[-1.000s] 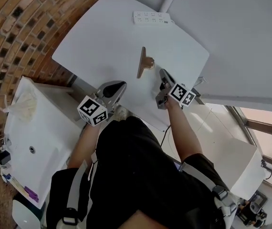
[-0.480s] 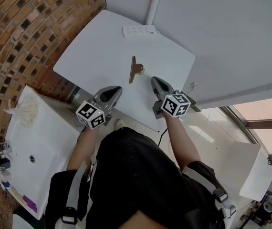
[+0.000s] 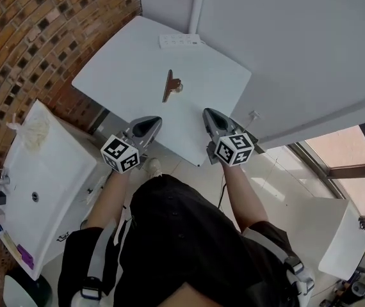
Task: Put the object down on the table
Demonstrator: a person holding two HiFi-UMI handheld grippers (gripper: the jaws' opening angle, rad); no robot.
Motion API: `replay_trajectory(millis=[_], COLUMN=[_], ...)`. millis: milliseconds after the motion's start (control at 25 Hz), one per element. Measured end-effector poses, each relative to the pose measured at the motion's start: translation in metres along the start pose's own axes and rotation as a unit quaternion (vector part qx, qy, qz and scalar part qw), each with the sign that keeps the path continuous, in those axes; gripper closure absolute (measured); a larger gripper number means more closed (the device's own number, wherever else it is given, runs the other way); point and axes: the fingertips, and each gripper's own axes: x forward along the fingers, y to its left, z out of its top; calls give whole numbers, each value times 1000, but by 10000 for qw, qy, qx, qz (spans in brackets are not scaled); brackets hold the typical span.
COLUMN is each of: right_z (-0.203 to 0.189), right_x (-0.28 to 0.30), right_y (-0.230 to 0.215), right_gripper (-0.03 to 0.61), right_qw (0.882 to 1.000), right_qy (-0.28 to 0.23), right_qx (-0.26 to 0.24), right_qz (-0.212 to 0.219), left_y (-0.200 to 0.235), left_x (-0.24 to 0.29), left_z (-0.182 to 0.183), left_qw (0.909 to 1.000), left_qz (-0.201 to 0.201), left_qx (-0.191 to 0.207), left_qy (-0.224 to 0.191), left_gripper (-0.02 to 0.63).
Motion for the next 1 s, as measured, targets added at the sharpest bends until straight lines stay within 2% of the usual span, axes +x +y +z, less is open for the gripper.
replay_trajectory(millis=[280, 480, 760, 880, 1000], right_z=[-4, -2, -19, -16, -8], right_x=[-38, -68, -107, -123, -131], right_y=[16, 31, 37, 43, 46], right_gripper=[580, 580, 580, 580, 580], right_qw=[9999, 9991, 9991, 9988, 9985], right_qy=[-114, -181, -112, -241, -431], right_qx=[-41, -275, -355, -376, -324], right_qz=[112, 279, 183, 203, 115], left_y=[-38, -67, -96, -104, -108], left_x=[-22, -34, -63, -70, -73], left_z=[4, 1, -14, -14, -10], left_qw=[9995, 9990, 9978, 9972, 9975], left_qz=[231, 363, 596, 687, 604], left_qx=[203, 159, 10, 39, 143], left_qy=[-113, -229, -273, -308, -351], left_gripper=[614, 614, 614, 614, 614])
